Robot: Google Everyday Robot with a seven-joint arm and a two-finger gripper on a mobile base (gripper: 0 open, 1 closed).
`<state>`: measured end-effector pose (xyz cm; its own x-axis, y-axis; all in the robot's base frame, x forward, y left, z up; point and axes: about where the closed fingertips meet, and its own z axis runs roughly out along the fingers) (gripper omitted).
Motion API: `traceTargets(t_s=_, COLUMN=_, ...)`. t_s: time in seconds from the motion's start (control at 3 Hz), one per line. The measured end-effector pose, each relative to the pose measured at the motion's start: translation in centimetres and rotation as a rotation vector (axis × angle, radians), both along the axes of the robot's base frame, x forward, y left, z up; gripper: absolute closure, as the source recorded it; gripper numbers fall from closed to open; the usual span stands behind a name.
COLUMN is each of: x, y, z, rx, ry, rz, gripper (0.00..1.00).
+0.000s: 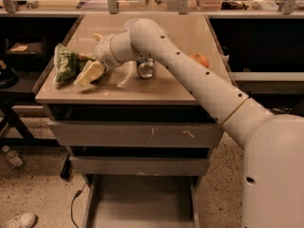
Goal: Pick green jalapeno chip bag from bottom drawer and place on counter
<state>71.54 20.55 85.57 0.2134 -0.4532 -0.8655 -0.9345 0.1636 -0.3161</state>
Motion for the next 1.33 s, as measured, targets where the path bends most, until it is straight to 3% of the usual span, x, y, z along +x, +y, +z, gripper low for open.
traceTargets(t_s=0.67, x=0.4, y=0.9, z=1.1, rx=-0.024, ry=-0.001, rz=0.006, gripper=0.00)
traceTargets(t_s=1.0, x=0.5, y=3.0, z=7.2, rx=-0.077, ry=-0.010, rz=0.022, gripper=0.00)
traceTargets(t_s=1.33, x=0.1, y=4.1, z=14.8, rx=-0.164, ry=-0.056, rz=0.011, gripper=0.00)
